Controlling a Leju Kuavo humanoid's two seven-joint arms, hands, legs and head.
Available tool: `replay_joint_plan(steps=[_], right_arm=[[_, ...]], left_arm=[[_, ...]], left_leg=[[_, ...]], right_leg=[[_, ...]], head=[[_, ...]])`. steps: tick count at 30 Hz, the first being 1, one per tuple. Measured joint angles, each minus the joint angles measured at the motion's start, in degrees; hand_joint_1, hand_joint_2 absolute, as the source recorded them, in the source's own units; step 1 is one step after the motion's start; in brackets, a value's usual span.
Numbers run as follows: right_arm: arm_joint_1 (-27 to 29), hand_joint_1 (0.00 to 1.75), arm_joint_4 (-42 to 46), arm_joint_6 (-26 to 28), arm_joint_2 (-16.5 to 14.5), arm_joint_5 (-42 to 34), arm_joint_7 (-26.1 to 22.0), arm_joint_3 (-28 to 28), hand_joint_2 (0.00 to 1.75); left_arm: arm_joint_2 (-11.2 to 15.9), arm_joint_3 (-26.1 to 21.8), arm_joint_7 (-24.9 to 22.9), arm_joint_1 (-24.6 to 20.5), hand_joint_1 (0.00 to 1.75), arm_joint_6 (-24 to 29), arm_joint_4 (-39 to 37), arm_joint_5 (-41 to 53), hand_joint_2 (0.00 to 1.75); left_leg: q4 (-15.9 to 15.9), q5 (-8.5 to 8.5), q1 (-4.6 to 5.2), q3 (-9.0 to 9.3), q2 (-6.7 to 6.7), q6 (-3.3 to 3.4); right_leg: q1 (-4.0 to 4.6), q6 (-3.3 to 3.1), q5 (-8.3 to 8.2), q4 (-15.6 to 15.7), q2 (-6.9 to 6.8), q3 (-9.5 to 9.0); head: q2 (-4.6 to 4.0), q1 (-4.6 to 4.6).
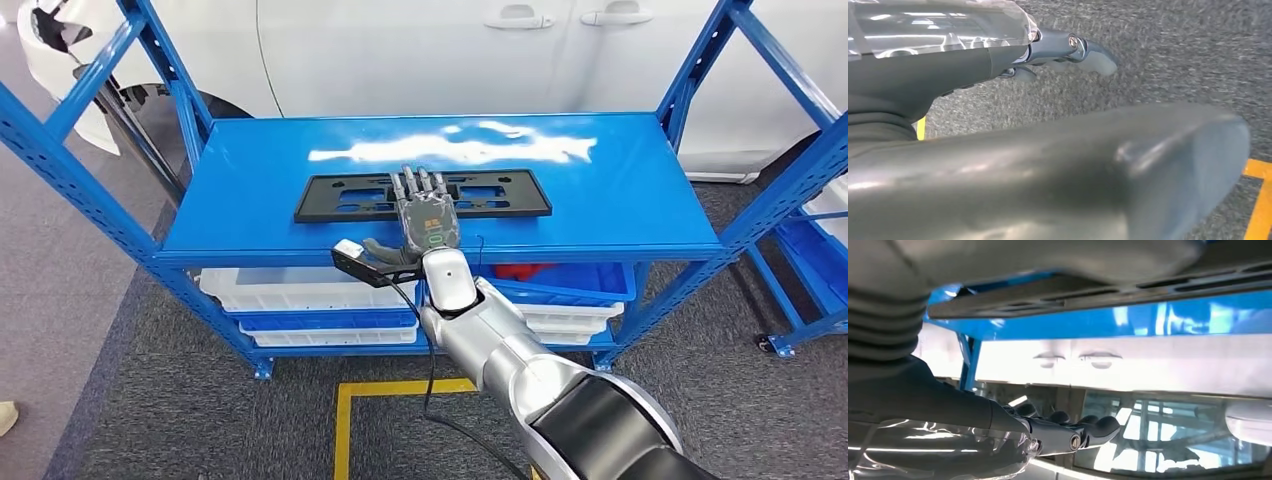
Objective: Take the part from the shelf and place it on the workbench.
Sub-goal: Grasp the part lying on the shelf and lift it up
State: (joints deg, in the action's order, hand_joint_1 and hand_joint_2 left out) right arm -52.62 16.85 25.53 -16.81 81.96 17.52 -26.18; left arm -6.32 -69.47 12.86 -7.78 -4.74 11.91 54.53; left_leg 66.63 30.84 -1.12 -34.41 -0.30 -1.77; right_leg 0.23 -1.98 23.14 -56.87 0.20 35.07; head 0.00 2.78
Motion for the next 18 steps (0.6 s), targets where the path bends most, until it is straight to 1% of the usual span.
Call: replay_joint_plan(steps=[1, 2, 3, 4, 5, 6, 7, 8, 9, 10, 11, 12, 13, 14, 15, 16, 17, 18], right_arm=[[0.05, 0.0, -0.01, -0.16, 0.01, 0.44, 0.24, 0.02, 1.75], [0.19, 0.0, -0.02, -0.38, 0.04, 0.89, 0.52, 0.02, 1.75], [0.33, 0.0, -0.05, -0.61, 0.06, 1.31, 0.79, 0.02, 1.75], [0.44, 0.0, -0.07, -0.81, 0.08, 1.79, 1.08, 0.02, 1.75], [0.49, 0.0, -0.09, -1.01, 0.09, 2.41, 1.38, 0.02, 1.75], [0.52, 0.0, -0.1, -1.15, 0.1, 3.11, 1.68, 0.02, 1.75], [0.51, 0.0, -0.12, -1.31, 0.13, 3.87, 2.0, 0.0, 1.75], [0.48, 0.0, -0.14, -1.52, 0.16, 4.63, 2.31, -0.06, 1.75], [0.53, 0.0, -0.16, -1.67, 0.22, 5.31, 2.52, -0.17, 1.75], [0.57, 0.0, -0.2, -1.79, 0.29, 5.81, 2.69, -0.34, 1.75], [0.61, 0.0, -0.21, -1.86, 0.36, 6.15, 2.81, -0.57, 1.75], [0.65, 0.0, -0.22, -1.9, 0.46, 6.35, 2.84, -0.86, 1.75], [0.6, 0.0, -0.24, -1.99, 0.56, 6.4, 2.81, -1.21, 1.75], [0.56, 0.0, -0.25, -2.18, 0.69, 6.43, 2.64, -1.66, 1.75], [0.59, 0.0, -0.28, -2.49, 0.87, 6.45, 2.45, -2.15, 1.75], [0.71, 0.0, -0.35, -2.91, 1.07, 6.45, 2.26, -2.7, 1.75], [0.9, 0.0, -0.45, -3.33, 1.32, 6.45, 2.13, -3.28, 1.75], [1.12, 0.0, -0.57, -3.67, 1.56, 6.45, 2.11, -3.8, 1.75]], left_arm=[[0.01, 0.0, -0.01, 0.03, 0.0, 0.07, 0.0, 0.04, 0.0], [0.03, -0.01, -0.01, 0.11, 0.0, 0.14, 0.0, 0.07, 0.0], [0.07, -0.01, -0.01, 0.21, 0.0, 0.2, 0.0, 0.1, 0.0], [0.08, -0.02, -0.01, 0.28, 0.0, 0.22, 0.0, 0.11, 0.0], [0.09, -0.02, -0.01, 0.31, 0.0, 0.24, 0.0, 0.12, 0.0], [0.09, -0.02, -0.01, 0.33, 0.0, 0.25, 0.0, 0.13, 0.0], [0.09, -0.01, -0.01, 0.31, 0.0, 0.25, 0.0, 0.13, 0.0], [0.09, -0.01, -0.01, 0.26, 0.0, 0.26, 0.0, 0.14, 0.0], [0.09, -0.01, -0.02, 0.28, 0.0, 0.27, 0.0, 0.14, 0.0], [0.09, -0.01, -0.03, 0.32, 0.0, 0.28, 0.0, 0.14, 0.0], [0.08, -0.02, -0.05, 0.37, 0.0, 0.29, -0.01, 0.14, 0.0], [0.05, -0.03, -0.05, 0.43, 0.0, 0.29, -0.01, 0.14, 0.0], [0.03, -0.03, -0.04, 0.4, 0.0, 0.29, -0.01, 0.14, 0.0], [0.02, -0.04, -0.02, 0.31, 0.0, 0.28, -0.02, 0.13, 0.0], [0.03, -0.04, 0.01, 0.22, 0.0, 0.28, -0.01, 0.13, 0.0], [0.05, -0.04, 0.03, 0.16, 0.0, 0.27, -0.01, 0.12, 0.0], [0.07, -0.04, 0.03, 0.14, 0.0, 0.27, -0.01, 0.11, 0.0], [0.07, -0.04, 0.04, 0.16, 0.0, 0.26, -0.01, 0.11, 0.0]], left_leg=[[3.7, 1.4, -0.04, -2.37, 0.0, -0.24], [6.43, 2.31, -0.06, -4.46, 0.01, -0.46], [7.39, 2.13, -0.06, -5.75, 0.01, -0.61], [6.25, 0.64, -0.07, -6.04, 0.02, -0.61], [3.09, -1.98, -0.07, -5.3, 0.04, -0.51], [-1.01, -4.82, -0.07, -4.04, 0.09, -0.28], [-4.65, -6.49, 0.06, -2.87, 0.14, -0.03], [-7.16, -7.49, 0.2, -2.01, 0.21, 0.38], [-8.28, -7.65, 0.35, -1.67, 0.22, 0.81], [-8.49, -7.36, 0.49, -1.63, 0.2, 1.22], [-8.59, -7.67, 0.38, -1.51, 0.19, 1.67], [-8.73, -7.78, 0.26, -1.41, 0.13, 1.96], [-8.88, -7.75, 0.13, -1.25, 0.12, 2.21], [-9.03, -7.71, 0.01, -1.07, 0.12, 2.47], [-9.07, -7.6, 0.0, -0.95, 0.11, 2.68], [-9.06, -7.45, 0.02, -0.88, 0.12, 2.85], [-9.04, -7.31, 0.03, -0.79, 0.1, 2.93], [-9.02, -7.16, 0.03, -0.68, 0.06, 2.95]], right_leg=[[0.04, -0.14, 0.27, -0.03, 0.02, -0.21], [0.09, -0.2, 0.55, -0.07, 0.07, -0.42], [0.12, -0.19, 0.85, -0.14, 0.13, -0.68], [0.12, -0.13, 1.18, -0.23, 0.2, -1.02], [0.1, -0.03, 1.57, -0.33, 0.25, -1.47], [0.08, 0.14, 1.99, -0.41, 0.27, -1.92], [0.12, 0.34, 2.34, -0.52, 0.28, -2.26], [0.2, 0.61, 2.61, -0.62, 0.29, -2.37], [0.28, 0.93, 2.82, -0.69, 0.3, -2.35], [0.34, 1.22, 2.95, -0.75, 0.29, -2.26], [0.41, 1.57, 3.15, -0.8, 0.28, -2.18], [0.38, 1.92, 3.52, -1.11, 0.24, -2.16], [0.34, 2.25, 4.24, -2.12, 0.21, -1.75], [0.24, 2.59, 5.45, -4.37, 0.19, -0.69], [0.05, 2.85, 6.99, -7.73, 0.16, 1.03], [-0.12, 3.05, 8.56, -11.82, 0.14, 3.32], [-0.28, 3.2, 9.56, -15.4, 0.14, 5.5], [-0.41, 3.27, 9.53, -17.33, 0.13, 6.94]], head=[[0.0, 0.0], [0.0, 0.0], [0.0, 0.0], [0.0, 0.0], [0.0, 0.0], [0.0, 0.0], [-0.01, -0.01], [-0.01, -0.01], [-0.01, -0.01], [-0.01, -0.02], [-0.01, -0.01], [-0.01, -0.02], [-0.01, -0.02], [-0.02, -0.02], [-0.02, -0.02], [-0.01, -0.02], [-0.01, -0.02], [-0.01, -0.02]])
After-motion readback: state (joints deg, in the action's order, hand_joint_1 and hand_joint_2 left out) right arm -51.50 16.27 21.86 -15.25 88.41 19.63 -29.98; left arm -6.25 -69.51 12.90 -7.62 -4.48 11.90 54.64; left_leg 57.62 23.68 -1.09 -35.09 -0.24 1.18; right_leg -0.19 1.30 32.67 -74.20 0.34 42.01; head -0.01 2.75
